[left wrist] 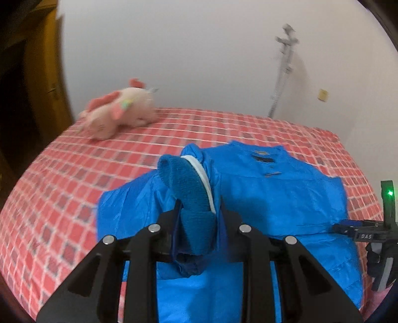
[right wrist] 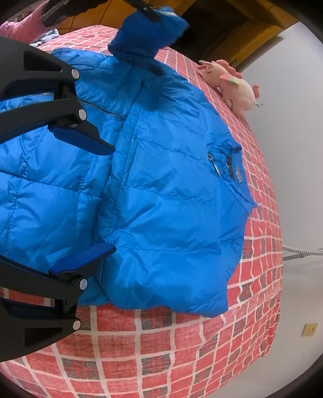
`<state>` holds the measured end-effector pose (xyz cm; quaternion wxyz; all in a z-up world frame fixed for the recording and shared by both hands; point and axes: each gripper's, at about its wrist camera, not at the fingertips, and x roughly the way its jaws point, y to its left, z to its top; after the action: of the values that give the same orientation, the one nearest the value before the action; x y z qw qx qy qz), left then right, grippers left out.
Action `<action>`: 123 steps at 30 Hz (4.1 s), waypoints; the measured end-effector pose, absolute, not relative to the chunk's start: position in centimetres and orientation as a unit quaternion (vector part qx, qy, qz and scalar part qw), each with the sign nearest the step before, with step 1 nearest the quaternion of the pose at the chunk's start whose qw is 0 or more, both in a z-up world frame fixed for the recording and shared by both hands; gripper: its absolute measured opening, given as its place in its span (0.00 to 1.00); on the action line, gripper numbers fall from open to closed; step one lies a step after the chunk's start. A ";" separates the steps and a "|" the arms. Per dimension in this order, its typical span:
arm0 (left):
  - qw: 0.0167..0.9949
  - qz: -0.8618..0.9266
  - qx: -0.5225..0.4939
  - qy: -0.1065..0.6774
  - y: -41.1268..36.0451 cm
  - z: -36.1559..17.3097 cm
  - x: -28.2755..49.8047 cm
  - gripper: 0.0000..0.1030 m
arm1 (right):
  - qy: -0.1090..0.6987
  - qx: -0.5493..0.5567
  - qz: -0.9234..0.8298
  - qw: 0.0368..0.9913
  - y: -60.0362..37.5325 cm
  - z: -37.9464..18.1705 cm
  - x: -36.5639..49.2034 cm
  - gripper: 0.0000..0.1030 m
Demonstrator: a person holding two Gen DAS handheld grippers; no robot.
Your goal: Fold large clothes
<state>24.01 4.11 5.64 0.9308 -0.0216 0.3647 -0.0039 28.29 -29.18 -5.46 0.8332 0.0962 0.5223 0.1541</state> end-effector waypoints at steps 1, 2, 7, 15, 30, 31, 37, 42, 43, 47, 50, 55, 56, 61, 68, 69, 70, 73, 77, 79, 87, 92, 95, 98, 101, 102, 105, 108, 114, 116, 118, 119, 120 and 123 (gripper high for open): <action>0.928 -0.015 -0.021 0.373 3.0 5.0 25.0 0.23 | 0.523 0.096 0.154 0.833 -29.2 -5.5 28.4 0.71; 0.924 -0.022 -0.021 0.380 2.5 4.4 25.8 0.23 | 0.523 0.096 0.153 0.833 -29.3 -5.6 28.4 0.71; 0.898 -0.052 -0.018 0.436 -0.2 -0.4 29.1 0.23 | 0.527 0.095 0.151 0.831 -29.4 -6.1 28.6 0.71; 0.879 -0.115 -0.037 0.462 -0.6 -4.0 30.4 0.34 | 0.531 0.087 0.148 0.830 -29.2 -6.7 28.9 0.71; 0.866 -0.068 -0.031 0.494 2.7 -6.4 31.7 0.44 | 0.530 0.063 0.142 0.834 -28.5 -7.2 28.9 0.73; 0.869 -0.067 -0.024 0.490 2.6 -6.5 31.7 0.44 | 0.528 0.059 0.141 0.836 -28.4 -7.1 28.9 0.73; 0.883 -0.054 -0.066 0.461 5.0 -2.9 31.2 0.44 | 0.502 0.071 0.175 0.844 -27.0 -4.0 27.8 0.79; 0.894 -0.012 -0.079 0.442 8.0 -0.5 31.1 0.48 | 0.525 0.058 0.243 0.814 -21.0 -2.7 28.8 0.82; 0.893 -0.002 -0.078 0.442 8.5 -0.6 31.1 0.48 | 0.530 0.058 0.256 0.806 -19.6 -2.7 29.2 0.83; 0.890 0.018 -0.090 0.447 10.1 -0.6 31.4 0.48 | 0.565 0.052 0.282 0.773 -14.2 -4.1 31.6 0.86; 0.891 0.025 -0.102 0.442 11.2 -0.3 31.5 0.48 | 0.588 0.049 0.279 0.758 -11.3 -5.8 33.4 0.86; 0.896 0.021 -0.116 0.428 11.9 0.5 31.3 0.48 | 0.582 0.041 0.271 0.765 -9.8 -6.9 34.2 0.43; 0.897 0.022 -0.117 0.426 12.1 0.7 31.2 0.48 | 0.579 0.048 0.277 0.765 -10.0 -6.8 34.1 0.40; 0.901 0.016 -0.120 0.416 12.1 1.4 30.9 0.48 | 0.556 0.074 0.269 0.783 -13.1 -4.8 34.0 0.20; 0.911 0.005 -0.099 0.400 10.6 1.9 30.5 0.48 | 0.518 0.110 0.219 0.820 -20.9 -1.6 33.7 0.19; 0.910 0.002 -0.094 0.404 10.1 1.6 30.6 0.48 | 0.512 0.110 0.205 0.827 -22.1 -1.3 33.6 0.19; 0.909 0.000 -0.092 0.407 9.9 1.4 30.8 0.48 | 0.507 0.111 0.195 0.832 -23.1 -1.1 33.5 0.19; 0.905 -0.005 -0.079 0.417 8.9 0.4 31.2 0.48 | 0.500 0.126 0.170 0.840 -26.3 -0.9 33.1 0.19; 0.896 -0.009 -0.067 0.439 8.0 -1.6 32.1 0.47 | 0.493 0.138 0.139 0.848 -29.8 -1.5 32.6 0.19; 0.890 -0.007 -0.060 0.453 7.7 -2.8 32.7 0.47 | 0.496 0.156 0.140 0.843 -31.2 -2.3 32.4 0.19; 0.879 0.000 -0.018 0.477 6.6 -6.4 33.6 0.48 | 0.522 0.175 0.131 0.824 -32.6 -7.5 33.1 0.27; 0.881 0.001 -0.021 0.473 6.6 -6.3 33.5 0.48 | 0.507 0.170 0.134 0.835 -33.0 -6.9 32.4 0.31; 0.887 0.003 -0.038 0.460 6.6 -4.6 32.8 0.48 | 0.467 0.139 0.101 0.867 -33.3 -3.8 30.8 0.35; 0.898 -0.019 -0.043 0.437 5.1 -2.4 31.5 0.48 | 0.422 0.104 0.096 0.896 -32.5 -0.7 28.7 0.35; 0.900 -0.042 -0.032 0.432 2.9 -2.1 30.6 0.48 | 0.425 0.088 0.130 0.891 -30.3 -0.4 28.1 0.35; 0.898 -0.054 -0.027 0.436 2.1 -2.4 30.4 0.48 | 0.435 0.080 0.139 0.886 -29.3 -0.8 28.1 0.35; 0.889 -0.068 -0.013 0.453 0.8 -3.8 30.5 0.48 | 0.461 0.059 0.148 0.873 -27.5 -2.5 28.6 0.35; 0.878 -0.056 0.008 0.475 0.4 -5.9 31.3 0.49 | 0.488 0.050 0.124 0.863 -27.2 -4.6 29.4 0.34; 0.877 -0.058 0.028 0.476 0.2 -7.3 31.8 0.49 | 0.497 0.061 0.133 0.855 -27.8 -7.0 30.2 0.33; 0.877 -0.060 0.025 0.476 0.3 -7.3 31.8 0.49 | 0.495 0.067 0.135 0.856 -27.9 -6.9 30.2 0.33; 0.878 -0.063 0.010 0.475 0.8 -7.1 31.7 0.49 | 0.488 0.082 0.140 0.858 -28.5 -6.6 30.1 0.33; 0.878 -0.062 0.004 0.475 0.9 -6.8 31.5 0.48 | 0.482 0.084 0.140 0.861 -28.6 -6.1 29.8 0.33; 0.879 -0.060 0.000 0.473 1.0 -6.4 31.4 0.48 | 0.475 0.080 0.139 0.865 -28.5 -5.5 29.5 0.33; 0.897 -0.060 0.012 0.437 0.7 -4.4 30.5 0.56 | 0.441 0.051 0.137 0.886 -27.9 -3.2 28.4 0.36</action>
<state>30.51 0.66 -4.36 0.8972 0.0123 0.4374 -0.0603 28.43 -27.90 -3.19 0.8858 0.0505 0.4406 0.1369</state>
